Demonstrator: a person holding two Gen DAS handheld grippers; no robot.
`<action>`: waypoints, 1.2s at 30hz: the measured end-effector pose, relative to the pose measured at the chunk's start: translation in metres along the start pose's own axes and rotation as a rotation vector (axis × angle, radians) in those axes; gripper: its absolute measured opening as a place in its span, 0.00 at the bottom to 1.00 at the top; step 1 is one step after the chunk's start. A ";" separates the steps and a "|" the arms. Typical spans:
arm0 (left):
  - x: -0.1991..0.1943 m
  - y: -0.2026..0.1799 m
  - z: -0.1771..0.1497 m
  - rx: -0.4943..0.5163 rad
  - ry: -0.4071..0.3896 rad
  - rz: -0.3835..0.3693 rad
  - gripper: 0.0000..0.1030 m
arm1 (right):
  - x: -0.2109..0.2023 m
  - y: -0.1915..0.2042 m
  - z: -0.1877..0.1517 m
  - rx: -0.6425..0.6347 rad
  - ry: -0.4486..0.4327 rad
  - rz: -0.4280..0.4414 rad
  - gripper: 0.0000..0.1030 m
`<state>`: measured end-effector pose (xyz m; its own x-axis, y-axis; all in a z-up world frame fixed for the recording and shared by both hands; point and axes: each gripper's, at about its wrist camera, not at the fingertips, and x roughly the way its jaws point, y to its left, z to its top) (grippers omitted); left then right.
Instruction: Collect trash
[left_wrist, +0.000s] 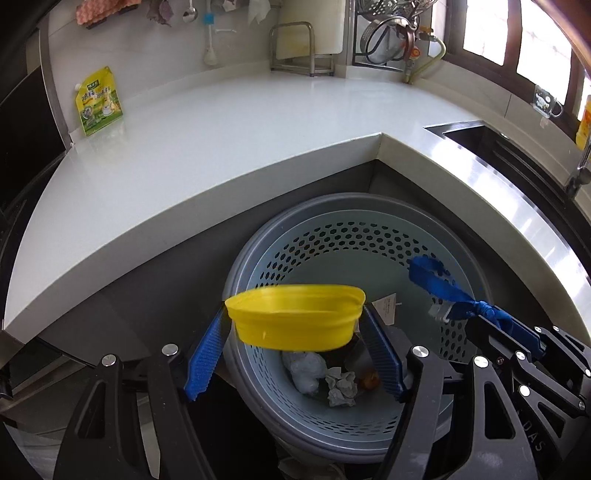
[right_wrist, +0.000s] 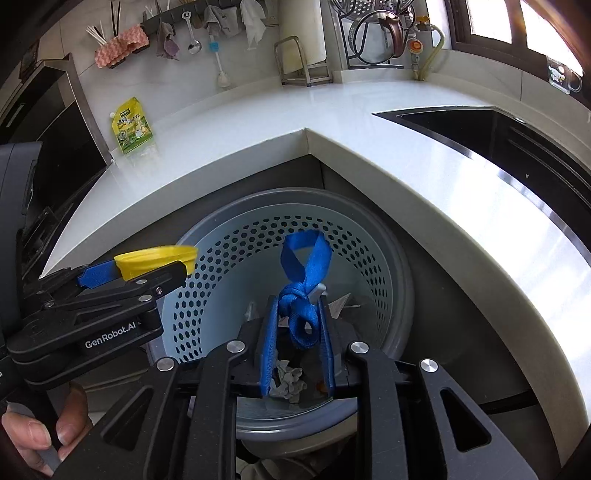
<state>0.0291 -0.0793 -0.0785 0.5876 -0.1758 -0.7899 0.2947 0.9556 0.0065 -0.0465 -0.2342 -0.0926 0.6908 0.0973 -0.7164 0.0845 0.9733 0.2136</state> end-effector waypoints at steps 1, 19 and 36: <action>0.001 0.001 0.000 -0.003 0.006 0.000 0.70 | 0.000 0.001 0.000 -0.001 -0.005 0.004 0.31; 0.000 0.011 -0.002 -0.018 0.006 0.031 0.86 | -0.001 -0.003 0.000 0.023 -0.028 -0.028 0.52; -0.007 0.009 -0.002 -0.002 -0.022 0.061 0.94 | -0.006 -0.004 -0.001 0.027 -0.040 -0.052 0.57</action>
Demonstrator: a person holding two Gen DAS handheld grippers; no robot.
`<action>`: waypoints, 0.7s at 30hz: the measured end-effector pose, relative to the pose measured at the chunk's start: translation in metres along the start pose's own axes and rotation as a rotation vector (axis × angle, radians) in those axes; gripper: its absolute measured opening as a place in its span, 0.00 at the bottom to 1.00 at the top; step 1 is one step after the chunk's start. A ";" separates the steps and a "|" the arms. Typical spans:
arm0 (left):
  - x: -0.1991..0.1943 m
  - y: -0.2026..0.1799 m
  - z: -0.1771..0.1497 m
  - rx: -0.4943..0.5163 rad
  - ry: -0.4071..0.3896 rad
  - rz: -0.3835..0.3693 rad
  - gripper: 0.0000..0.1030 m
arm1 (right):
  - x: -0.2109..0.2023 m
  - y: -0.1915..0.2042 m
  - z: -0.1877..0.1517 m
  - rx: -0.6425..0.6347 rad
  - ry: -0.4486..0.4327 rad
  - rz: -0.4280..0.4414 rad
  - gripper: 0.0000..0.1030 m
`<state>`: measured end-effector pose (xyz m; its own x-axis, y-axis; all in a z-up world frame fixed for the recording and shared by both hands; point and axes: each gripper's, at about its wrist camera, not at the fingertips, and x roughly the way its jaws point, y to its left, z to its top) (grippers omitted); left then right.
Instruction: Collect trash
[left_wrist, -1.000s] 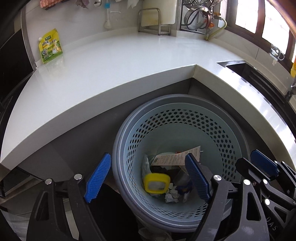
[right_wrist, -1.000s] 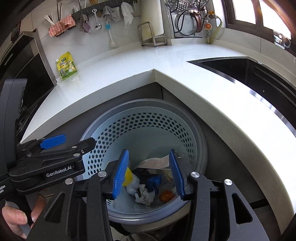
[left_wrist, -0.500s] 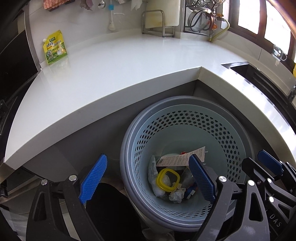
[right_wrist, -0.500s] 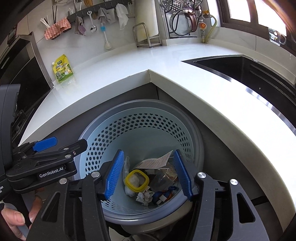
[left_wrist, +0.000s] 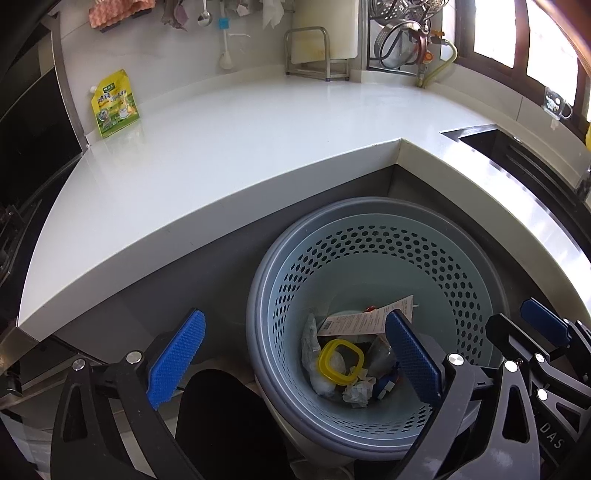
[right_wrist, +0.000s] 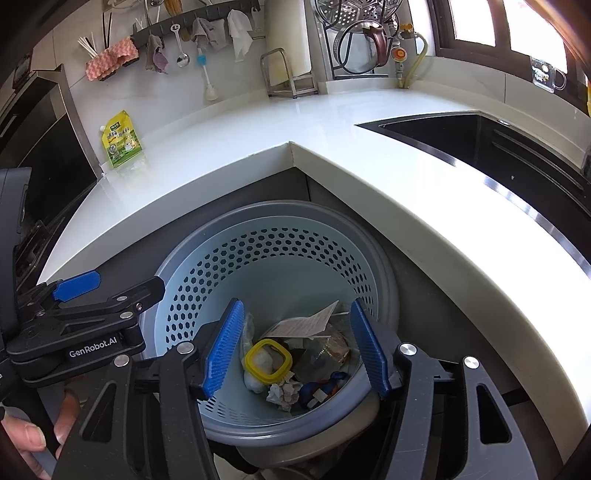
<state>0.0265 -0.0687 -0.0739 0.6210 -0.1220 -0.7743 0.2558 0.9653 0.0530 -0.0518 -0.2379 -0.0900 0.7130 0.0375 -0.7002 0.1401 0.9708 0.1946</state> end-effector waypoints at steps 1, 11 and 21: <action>0.000 0.000 0.000 0.001 0.000 -0.001 0.94 | 0.000 0.000 0.000 0.001 -0.002 -0.001 0.60; 0.001 0.003 0.000 -0.017 0.013 0.004 0.94 | -0.002 -0.001 0.001 0.002 -0.008 -0.009 0.63; 0.001 0.009 -0.002 -0.043 0.020 0.015 0.94 | -0.002 -0.001 0.002 -0.002 -0.007 -0.014 0.64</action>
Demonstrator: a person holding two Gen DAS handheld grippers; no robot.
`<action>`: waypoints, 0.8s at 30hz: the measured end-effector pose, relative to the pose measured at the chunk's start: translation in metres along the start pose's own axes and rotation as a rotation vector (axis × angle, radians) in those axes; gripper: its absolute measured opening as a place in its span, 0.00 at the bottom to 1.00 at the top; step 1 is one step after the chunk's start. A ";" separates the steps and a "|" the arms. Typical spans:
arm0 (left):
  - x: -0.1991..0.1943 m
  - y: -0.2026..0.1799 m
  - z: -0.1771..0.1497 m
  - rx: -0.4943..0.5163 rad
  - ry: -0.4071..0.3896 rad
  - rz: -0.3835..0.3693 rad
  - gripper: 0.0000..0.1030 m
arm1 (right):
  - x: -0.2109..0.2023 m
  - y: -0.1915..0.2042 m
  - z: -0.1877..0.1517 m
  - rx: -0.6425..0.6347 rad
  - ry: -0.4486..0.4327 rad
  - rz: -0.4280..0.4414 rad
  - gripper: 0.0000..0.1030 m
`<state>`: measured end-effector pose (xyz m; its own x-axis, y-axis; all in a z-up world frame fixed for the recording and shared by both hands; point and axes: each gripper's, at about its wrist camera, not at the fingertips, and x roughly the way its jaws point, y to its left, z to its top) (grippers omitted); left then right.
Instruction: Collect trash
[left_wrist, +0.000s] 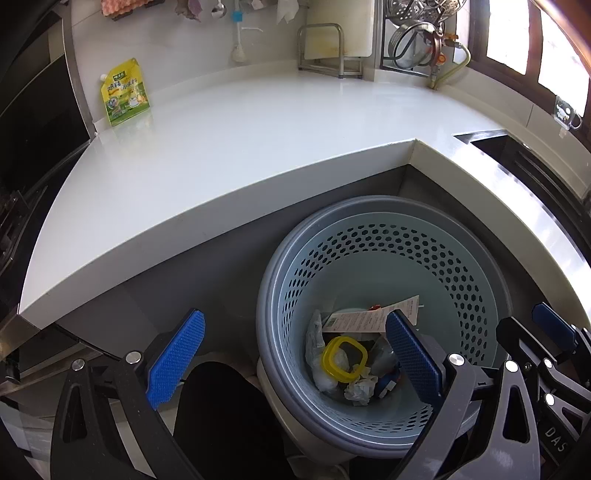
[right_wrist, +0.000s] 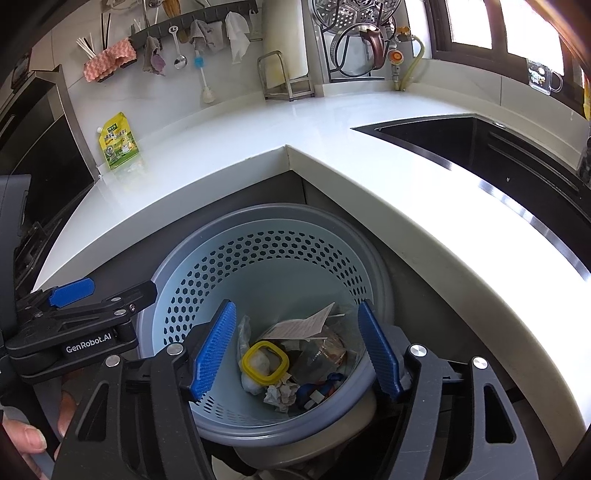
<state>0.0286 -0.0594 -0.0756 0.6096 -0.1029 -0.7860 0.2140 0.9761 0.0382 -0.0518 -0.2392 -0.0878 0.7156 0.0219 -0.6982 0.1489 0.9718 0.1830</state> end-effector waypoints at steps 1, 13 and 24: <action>0.000 0.000 0.000 0.000 0.000 0.002 0.94 | 0.000 0.000 0.000 -0.001 0.001 -0.001 0.64; 0.000 -0.002 0.000 0.013 -0.003 0.008 0.94 | 0.001 0.001 -0.001 -0.003 0.005 -0.002 0.64; -0.001 -0.003 0.000 0.014 -0.010 0.014 0.94 | 0.002 0.002 -0.002 -0.005 0.006 -0.003 0.64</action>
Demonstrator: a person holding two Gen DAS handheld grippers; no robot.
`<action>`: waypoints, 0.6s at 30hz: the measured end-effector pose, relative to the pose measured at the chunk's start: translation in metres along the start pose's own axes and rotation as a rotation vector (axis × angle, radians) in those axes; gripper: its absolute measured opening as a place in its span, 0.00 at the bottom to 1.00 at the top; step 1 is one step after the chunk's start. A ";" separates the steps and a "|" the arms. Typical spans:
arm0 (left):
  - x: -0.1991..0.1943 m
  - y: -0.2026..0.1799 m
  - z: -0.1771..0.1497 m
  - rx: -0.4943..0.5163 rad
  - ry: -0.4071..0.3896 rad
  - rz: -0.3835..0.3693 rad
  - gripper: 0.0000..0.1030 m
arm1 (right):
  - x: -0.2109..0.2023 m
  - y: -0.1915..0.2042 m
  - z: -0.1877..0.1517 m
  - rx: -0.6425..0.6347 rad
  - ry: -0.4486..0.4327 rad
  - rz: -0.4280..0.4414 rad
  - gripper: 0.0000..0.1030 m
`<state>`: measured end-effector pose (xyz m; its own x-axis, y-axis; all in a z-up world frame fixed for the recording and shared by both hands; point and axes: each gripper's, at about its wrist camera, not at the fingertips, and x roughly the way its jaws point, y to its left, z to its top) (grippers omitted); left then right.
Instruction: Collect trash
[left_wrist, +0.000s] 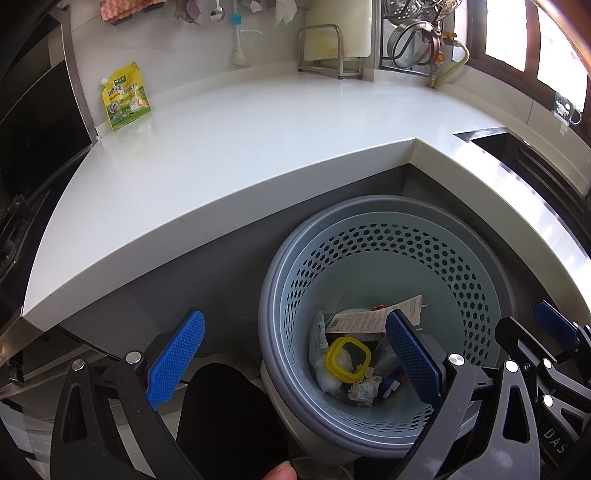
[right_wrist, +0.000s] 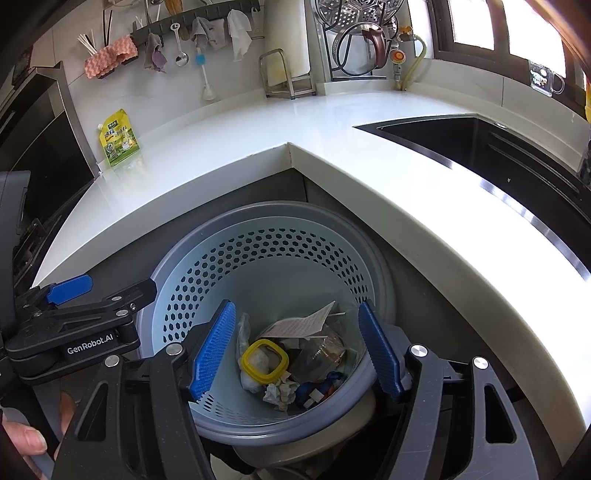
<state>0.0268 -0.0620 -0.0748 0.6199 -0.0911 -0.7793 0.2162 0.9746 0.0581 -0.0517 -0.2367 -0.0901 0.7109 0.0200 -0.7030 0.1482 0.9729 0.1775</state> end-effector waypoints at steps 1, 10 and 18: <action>0.000 0.000 0.000 0.001 0.000 0.001 0.94 | 0.000 0.000 0.000 0.000 0.000 0.000 0.64; 0.000 -0.001 0.000 0.000 0.001 -0.001 0.94 | 0.000 0.001 0.000 0.000 0.001 0.002 0.64; 0.005 -0.002 -0.001 0.001 0.007 -0.001 0.94 | 0.002 0.002 -0.001 0.002 0.005 0.003 0.64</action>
<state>0.0286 -0.0640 -0.0797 0.6144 -0.0908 -0.7838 0.2180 0.9742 0.0580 -0.0502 -0.2350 -0.0918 0.7077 0.0244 -0.7061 0.1471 0.9724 0.1810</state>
